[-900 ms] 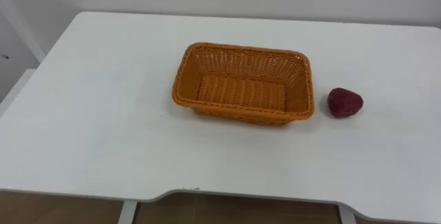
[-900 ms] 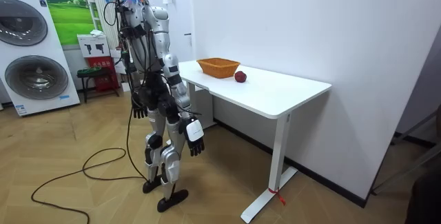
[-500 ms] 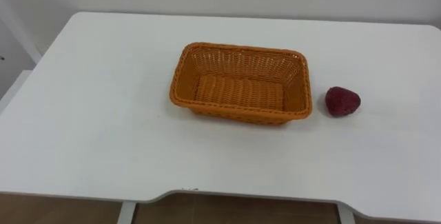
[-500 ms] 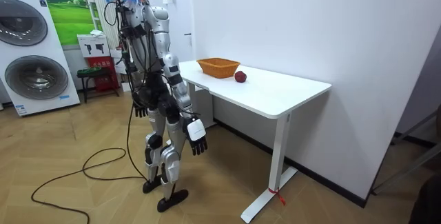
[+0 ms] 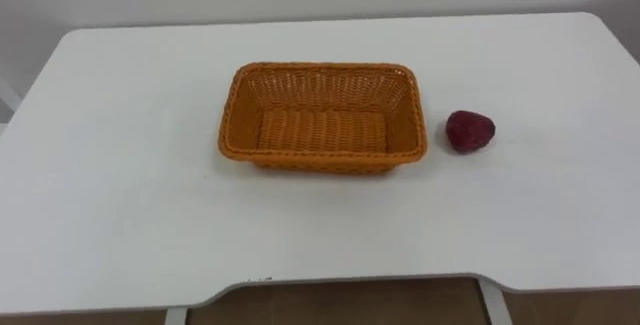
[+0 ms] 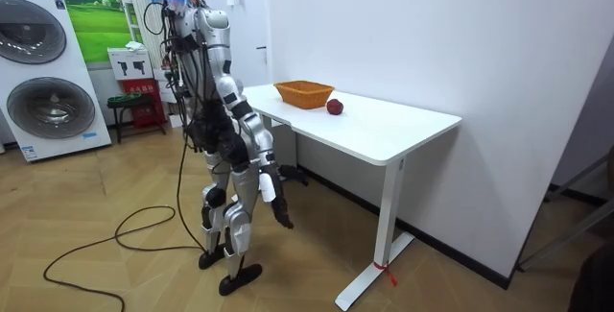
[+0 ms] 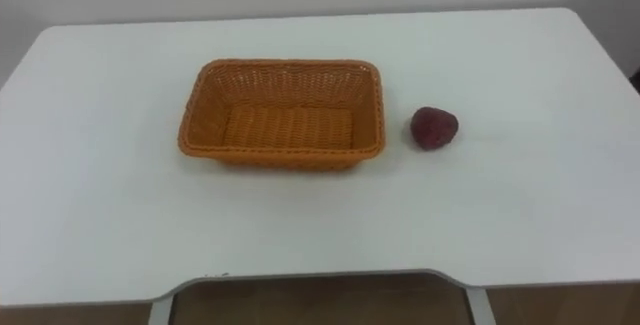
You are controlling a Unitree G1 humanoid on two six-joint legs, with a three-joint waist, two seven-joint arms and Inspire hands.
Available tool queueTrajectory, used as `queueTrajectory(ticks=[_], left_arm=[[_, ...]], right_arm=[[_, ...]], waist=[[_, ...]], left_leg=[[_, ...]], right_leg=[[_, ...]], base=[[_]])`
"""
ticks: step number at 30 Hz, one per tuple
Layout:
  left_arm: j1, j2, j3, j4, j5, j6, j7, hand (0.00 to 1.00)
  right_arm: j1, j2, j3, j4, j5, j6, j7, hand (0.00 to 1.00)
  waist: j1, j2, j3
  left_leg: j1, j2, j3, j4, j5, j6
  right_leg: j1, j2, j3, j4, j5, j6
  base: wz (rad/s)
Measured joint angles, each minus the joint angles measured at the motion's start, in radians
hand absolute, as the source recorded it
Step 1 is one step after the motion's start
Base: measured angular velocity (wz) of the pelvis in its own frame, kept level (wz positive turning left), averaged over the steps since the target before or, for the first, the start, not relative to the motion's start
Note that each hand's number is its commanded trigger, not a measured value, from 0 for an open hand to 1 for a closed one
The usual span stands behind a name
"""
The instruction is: Pick and place apple
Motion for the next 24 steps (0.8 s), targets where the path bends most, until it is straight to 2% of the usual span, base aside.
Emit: queueTrajectory(ticks=[2, 4, 5, 8, 12, 15, 19, 22, 24], left_arm=[[0.004, 0.001, 0.004, -0.004, -0.001, -0.003, 0.001, 0.0], [0.005, 0.001, 0.003, -0.012, 0.0, -0.007, 0.015, 0.0], [0.005, 0.001, 0.001, -0.012, 0.0, -0.01, 0.017, 0.0], [0.006, 0.001, -0.01, -0.009, -0.001, -0.025, 0.02, 0.0], [0.007, 0.002, -0.058, -0.009, 0.0, -0.025, 0.037, 0.0], [0.021, 0.001, -0.124, -0.009, -0.002, -0.035, 0.061, 0.0], [0.019, -0.005, -0.192, -0.011, -0.001, -0.045, 0.067, 0.0], [0.019, -0.004, -0.221, -0.016, -0.002, -0.049, 0.079, 0.0], [0.025, -0.004, -0.244, -0.015, -0.001, -0.062, 0.074, 0.0]], right_arm=[[0.001, -0.007, -0.031, -0.086, -0.001, -0.002, -0.083, 0.0], [0.001, -0.008, -0.034, -0.23, -0.009, -0.033, -0.188, 0.0], [-0.001, -0.008, -0.033, -0.269, -0.025, -0.036, -0.214, 0.0], [-0.03, -0.011, -0.024, -0.443, -0.122, -0.078, -0.334, 0.0], [-0.038, -0.017, 0.038, -0.629, -0.321, -0.121, -0.48, 0.0], [-0.032, -0.016, 0.119, -0.733, -0.483, -0.128, -0.557, 0.0], [-0.026, -0.014, 0.26, -0.919, -0.706, -0.131, -0.564, 0.0], [-0.026, -0.016, 0.339, -0.956, -0.774, -0.15, -0.531, 0.0], [-0.025, -0.016, 0.41, -0.955, -0.836, -0.151, -0.472, 0.0]], waist=[[-0.001, 0.003, 0.0009], [0.001, -0.002, -0.0001], [0.003, -0.003, 0.0], [0.004, -0.008, 0.0009], [0.026, -0.009, -0.0002], [0.044, -0.008, -0.0014], [0.069, -0.008, -0.0026], [0.085, -0.016, -0.0033], [0.092, -0.025, -0.0047]], left_leg=[[0.001, -0.003, 0.007, 0.001, 0.0, 0.0], [-0.002, -0.007, 0.012, 0.002, 0.001, 0.001], [-0.004, -0.007, 0.012, 0.003, 0.001, 0.001], [-0.009, -0.007, 0.013, 0.009, 0.001, 0.001], [-0.024, -0.006, 0.009, 0.014, 0.001, 0.001], [-0.029, -0.006, 0.01, 0.014, 0.001, 0.001], [-0.042, -0.003, 0.01, 0.014, 0.002, 0.0], [-0.031, 0.001, 0.013, 0.012, 0.003, -0.002], [-0.031, 0.002, 0.011, 0.013, 0.003, -0.002]], right_leg=[[-0.009, -0.001, 0.009, 0.015, -0.005, 0.002], [-0.033, -0.004, 0.021, 0.051, -0.021, 0.003], [-0.036, -0.004, 0.023, 0.054, -0.021, 0.004], [-0.038, -0.004, 0.023, 0.053, -0.021, 0.004], [-0.054, -0.002, 0.021, 0.044, -0.018, 0.002], [-0.06, -0.002, 0.02, 0.05, -0.018, 0.002], [-0.08, -0.001, 0.02, 0.061, -0.018, 0.002], [-0.067, 0.001, 0.018, 0.057, -0.017, 0.001], [-0.062, 0.001, 0.01, 0.042, -0.012, -0.004]], base=[[-0.12], [-0.1], [-0.04], [0.02], [0.02], [-0.01], [0.0], [0.02], [0.07]])
